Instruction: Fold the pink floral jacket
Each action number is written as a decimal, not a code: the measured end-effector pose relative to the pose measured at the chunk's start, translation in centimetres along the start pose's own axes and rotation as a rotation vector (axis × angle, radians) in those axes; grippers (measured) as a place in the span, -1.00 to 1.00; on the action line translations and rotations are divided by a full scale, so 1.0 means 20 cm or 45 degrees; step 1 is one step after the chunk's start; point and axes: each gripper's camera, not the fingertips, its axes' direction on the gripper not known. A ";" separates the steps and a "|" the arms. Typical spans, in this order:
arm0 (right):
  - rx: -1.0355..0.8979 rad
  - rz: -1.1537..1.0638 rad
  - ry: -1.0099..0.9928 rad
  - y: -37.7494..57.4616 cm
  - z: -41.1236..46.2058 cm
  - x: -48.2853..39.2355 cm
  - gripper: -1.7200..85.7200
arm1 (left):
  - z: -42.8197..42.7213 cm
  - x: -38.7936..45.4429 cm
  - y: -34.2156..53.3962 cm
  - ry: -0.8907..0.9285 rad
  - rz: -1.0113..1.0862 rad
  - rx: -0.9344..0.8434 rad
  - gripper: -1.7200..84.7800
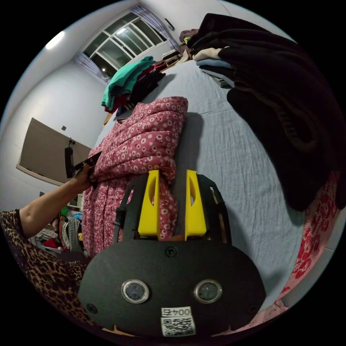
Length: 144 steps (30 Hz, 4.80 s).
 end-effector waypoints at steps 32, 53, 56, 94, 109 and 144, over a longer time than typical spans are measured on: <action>-0.054 -0.283 0.379 -0.12 0.10 -0.31 -0.88 | -0.01 -0.12 0.12 0.000 0.006 0.045 -0.92; -0.144 -0.324 0.457 -0.43 0.51 -0.97 -0.57 | -0.08 -0.13 0.24 0.006 0.017 0.049 -0.89; -0.260 -0.285 0.483 -0.53 0.55 -1.01 -0.58 | -0.19 -0.14 0.23 0.073 0.012 0.048 -0.89; -0.359 -0.003 0.521 0.27 0.55 -1.23 -0.67 | -0.90 -0.71 1.33 -0.127 0.004 -0.015 -0.75; -0.335 -0.097 0.554 0.32 0.57 -1.06 -0.69 | -1.27 -0.91 1.94 0.326 -0.175 -0.052 -0.66; -0.265 0.303 -0.631 1.21 -0.13 0.52 -0.67 | -1.49 -0.64 3.54 0.802 -0.896 0.241 -0.62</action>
